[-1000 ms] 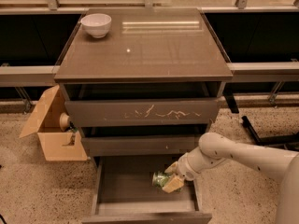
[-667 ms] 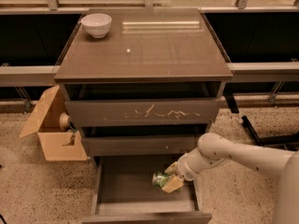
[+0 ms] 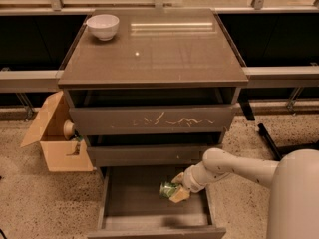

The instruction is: Place green can into bottom drawer

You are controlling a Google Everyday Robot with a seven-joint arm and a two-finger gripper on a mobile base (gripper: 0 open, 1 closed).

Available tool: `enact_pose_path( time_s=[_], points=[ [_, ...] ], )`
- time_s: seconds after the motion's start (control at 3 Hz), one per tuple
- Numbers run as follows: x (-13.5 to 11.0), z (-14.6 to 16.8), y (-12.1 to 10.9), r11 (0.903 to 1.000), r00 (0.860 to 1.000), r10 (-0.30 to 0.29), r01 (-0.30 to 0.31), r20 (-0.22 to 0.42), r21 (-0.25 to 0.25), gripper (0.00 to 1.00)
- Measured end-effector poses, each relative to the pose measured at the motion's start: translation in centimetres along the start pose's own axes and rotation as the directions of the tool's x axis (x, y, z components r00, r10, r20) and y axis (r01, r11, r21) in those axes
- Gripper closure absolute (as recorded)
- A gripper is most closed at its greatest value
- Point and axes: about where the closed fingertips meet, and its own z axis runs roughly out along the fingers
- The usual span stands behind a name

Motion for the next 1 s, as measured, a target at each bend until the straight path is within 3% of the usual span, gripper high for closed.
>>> enact_pose_path(
  time_s=[0.33,0.67,1.0],
  points=[
    [1.5,3.5,-2.3,0.9995,0.998,-0.021,0.02,0.056,0.025,1.0],
    [3.2,6.9,-4.0,0.9998,0.993,-0.015,0.013,0.116,0.017,1.0],
    [4.6,9.3,-5.0,0.9999,0.989,0.01,-0.01,0.149,-0.002,0.9]
  ],
)
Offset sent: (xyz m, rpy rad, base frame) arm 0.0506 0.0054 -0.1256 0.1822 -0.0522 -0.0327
